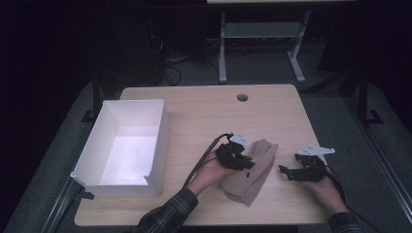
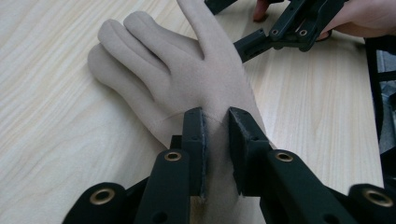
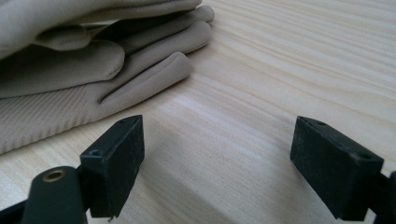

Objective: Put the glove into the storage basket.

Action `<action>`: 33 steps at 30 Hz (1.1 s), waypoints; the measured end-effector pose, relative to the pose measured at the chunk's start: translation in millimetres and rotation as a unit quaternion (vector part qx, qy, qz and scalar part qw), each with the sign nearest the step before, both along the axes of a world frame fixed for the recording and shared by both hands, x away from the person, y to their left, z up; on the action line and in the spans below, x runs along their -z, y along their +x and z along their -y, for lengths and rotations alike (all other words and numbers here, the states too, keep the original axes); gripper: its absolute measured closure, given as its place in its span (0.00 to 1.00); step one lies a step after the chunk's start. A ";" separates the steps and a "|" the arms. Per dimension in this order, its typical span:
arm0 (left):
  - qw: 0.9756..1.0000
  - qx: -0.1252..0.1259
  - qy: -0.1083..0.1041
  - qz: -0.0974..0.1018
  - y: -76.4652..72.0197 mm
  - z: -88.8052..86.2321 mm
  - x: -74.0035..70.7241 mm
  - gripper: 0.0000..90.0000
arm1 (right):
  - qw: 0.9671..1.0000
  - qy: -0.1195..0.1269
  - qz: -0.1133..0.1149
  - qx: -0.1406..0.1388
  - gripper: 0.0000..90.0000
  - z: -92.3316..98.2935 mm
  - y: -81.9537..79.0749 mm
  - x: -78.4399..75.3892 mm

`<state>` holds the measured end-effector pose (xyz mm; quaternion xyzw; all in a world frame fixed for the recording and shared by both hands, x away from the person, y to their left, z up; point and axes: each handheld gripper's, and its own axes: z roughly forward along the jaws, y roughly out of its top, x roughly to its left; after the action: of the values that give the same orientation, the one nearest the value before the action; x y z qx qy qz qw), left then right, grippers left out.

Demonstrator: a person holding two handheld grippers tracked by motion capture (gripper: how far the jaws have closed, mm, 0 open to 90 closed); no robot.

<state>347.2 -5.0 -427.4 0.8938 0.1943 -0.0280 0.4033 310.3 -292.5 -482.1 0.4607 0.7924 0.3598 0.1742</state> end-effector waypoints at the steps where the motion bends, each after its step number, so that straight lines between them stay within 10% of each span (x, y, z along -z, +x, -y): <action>1: 1.000 0.001 -0.001 -0.001 -0.2 0.4 0.0 0.84 | 1.000 0.000 0.000 0.000 0.19 0.0 0.0 0.0; 10: 1.000 0.007 -0.002 -0.004 -1.2 2.0 0.6 0.54 | 1.000 -0.001 0.001 0.000 0.19 -0.1 0.0 0.0; 21: 1.000 0.011 0.001 0.010 -24.0 -21.5 -9.0 0.59 | 1.000 -0.003 0.001 -0.002 0.19 0.1 0.0 0.1; 33: 0.998 0.050 0.034 -0.005 -61.7 -35.8 18.7 0.63 | 1.000 -0.009 0.003 -0.004 0.19 -0.8 -0.1 0.2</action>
<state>285.5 30.8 -446.2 0.9153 0.1526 -0.0461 0.3698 310.2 -291.8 -482.3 0.4549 0.7968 0.3551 0.1790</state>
